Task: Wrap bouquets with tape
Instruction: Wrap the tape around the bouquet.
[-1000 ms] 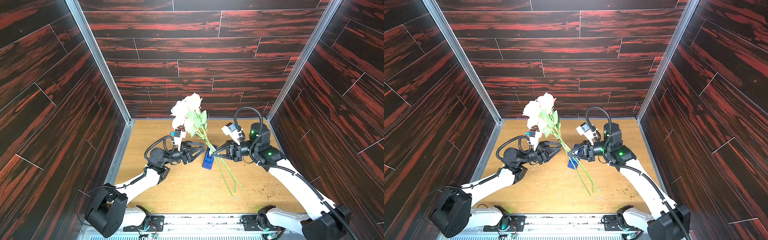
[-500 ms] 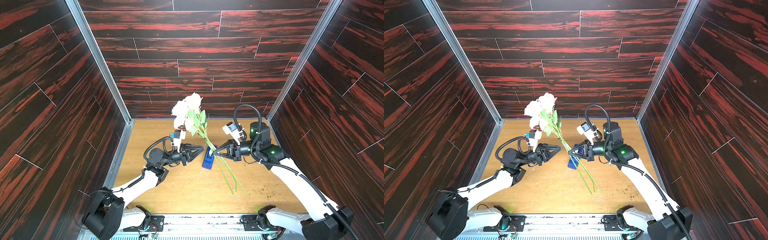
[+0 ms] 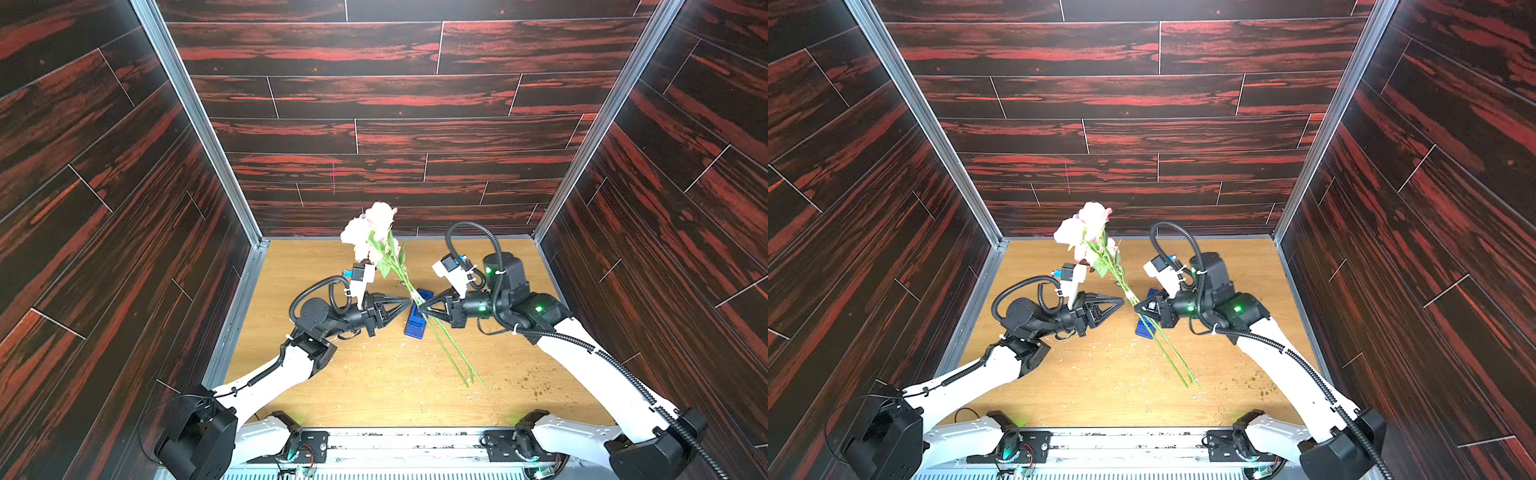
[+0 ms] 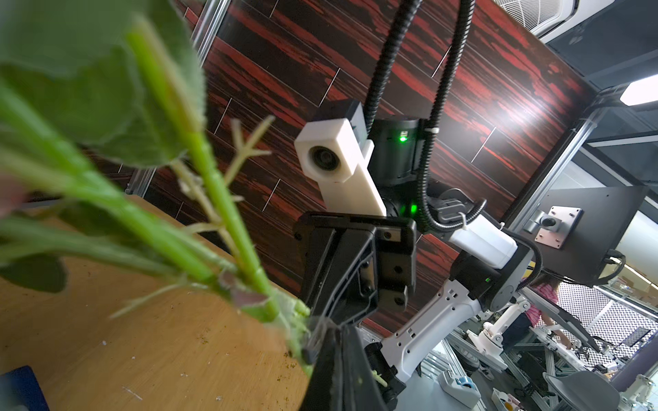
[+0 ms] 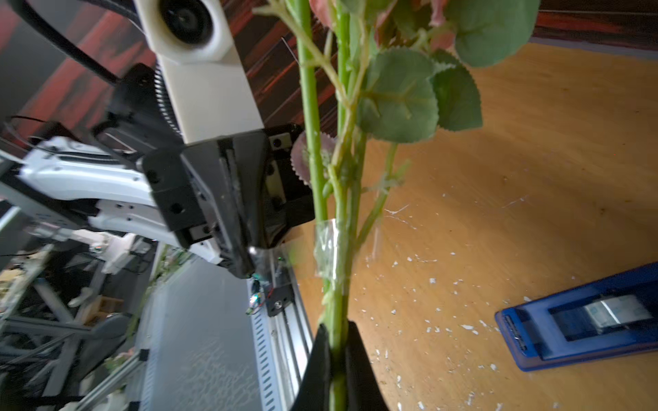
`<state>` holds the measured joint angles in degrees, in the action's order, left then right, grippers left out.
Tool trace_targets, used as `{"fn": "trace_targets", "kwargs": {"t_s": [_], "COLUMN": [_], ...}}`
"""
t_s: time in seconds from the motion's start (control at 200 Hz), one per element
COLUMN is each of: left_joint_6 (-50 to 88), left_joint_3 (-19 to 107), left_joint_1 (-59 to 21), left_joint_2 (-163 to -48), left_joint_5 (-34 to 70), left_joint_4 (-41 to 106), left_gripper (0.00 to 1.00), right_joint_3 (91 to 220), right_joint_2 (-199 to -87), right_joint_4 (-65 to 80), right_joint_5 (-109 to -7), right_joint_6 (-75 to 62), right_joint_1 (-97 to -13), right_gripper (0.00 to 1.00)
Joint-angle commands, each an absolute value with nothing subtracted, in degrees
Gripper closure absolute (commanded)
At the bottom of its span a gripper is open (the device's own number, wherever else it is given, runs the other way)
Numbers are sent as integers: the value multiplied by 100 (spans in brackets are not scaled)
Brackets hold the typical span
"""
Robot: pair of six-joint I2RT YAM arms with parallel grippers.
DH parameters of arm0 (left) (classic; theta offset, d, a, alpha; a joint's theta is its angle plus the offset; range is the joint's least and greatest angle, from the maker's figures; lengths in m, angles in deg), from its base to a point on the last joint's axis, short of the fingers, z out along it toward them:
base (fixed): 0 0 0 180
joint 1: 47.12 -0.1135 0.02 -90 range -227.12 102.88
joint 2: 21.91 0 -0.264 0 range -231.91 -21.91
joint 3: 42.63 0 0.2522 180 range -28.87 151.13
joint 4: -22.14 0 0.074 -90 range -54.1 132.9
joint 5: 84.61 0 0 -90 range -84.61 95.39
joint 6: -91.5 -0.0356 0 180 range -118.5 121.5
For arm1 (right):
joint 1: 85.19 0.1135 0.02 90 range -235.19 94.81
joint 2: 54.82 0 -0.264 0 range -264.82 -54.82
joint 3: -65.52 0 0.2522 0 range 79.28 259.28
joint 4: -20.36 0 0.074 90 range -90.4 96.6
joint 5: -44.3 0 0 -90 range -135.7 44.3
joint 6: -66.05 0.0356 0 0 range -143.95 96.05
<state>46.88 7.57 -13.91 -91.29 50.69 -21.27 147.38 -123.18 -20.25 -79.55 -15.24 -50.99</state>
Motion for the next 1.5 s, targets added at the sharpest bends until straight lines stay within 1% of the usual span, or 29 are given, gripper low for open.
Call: {"fn": "trace_targets", "kwargs": {"t_s": [0.0, 0.115, 0.291, 0.566, 0.711, 0.817, 0.892, 0.997, 1.112, 1.197, 1.278, 1.348, 1.378, 1.433, 1.498], "left_joint_6": [4632, 4725, 4891, 4933, 5193, 5127, 4847, 4300, 3904, 3918, 4258, 4545, 4641, 4787, 4809], "left_joint_3": [911, 866, 844, 861, 821, 644, 510, 444, 320, 116, -133, -214, -200, -132, 55], "left_joint_1": [-1357, -1346, -1346, -1268, -1236, -1236, -1256, -1249, -1251, -1254, -1250, -1251, -1252, -1250, -1251], "left_joint_2": [-9107, -9107, -9121, -9283, -9421, -9073, -8575, -7681, -6821, -6653, -6953, -7431, -7643, -8015, -8373], "left_joint_5": [4819, 4394, 4104, 3720, 3578, 3241, 3025, 2612, 2085, 2006, 2223, 2408, 2489, 2699, 2958], "left_joint_4": [-2098, -2050, -2150, -1839, -2123, -2067, -1572, -363, 760, 1092, 674, 232, 21, -320, -444], "left_gripper": [99, 99, 100, 100, 90, 76, 66, 59, 57, 56, 55, 53, 53, 53, 53], "right_joint_3": [14730, 14619, 14453, 14388, 14347, 14357, 14411, 14458, 14447, 14409, 14388, 14397, 14390, 14364, 14348], "right_joint_2": [-12328, -12363, -12449, -12482, -12464, -12375, -12335, -12329, -12295, -12263, -12262, -12301, -12315, -12320, -12310], "right_joint_4": [-1966, -1898, -1745, -1569, -1537, -1629, -1725, -1814, -1756, -1646, -1540, -1504, -1487, -1434, -1399], "right_joint_5": [-7197, -6697, -5952, -5563, -5515, -5361, -5304, -5405, -5760, -6090, -6326, -6518, -6521, -6825, -6914], "right_joint_6": [-1673, -1681, -1648, -1578, -1551, -1602, -1646, -1673, -1685, -1700, -1692, -1676, -1655, -1622, -1606], "right_joint_1": [-4930, -4634, -4277, -3966, -3948, -3948, -3990, -4131, -4253, -4282, -4276, -4282, -4276, -4272, -4270], "right_gripper": [100, 100, 100, 100, 100, 100, 100, 100, 100, 100, 100, 100, 100, 100, 100]}}
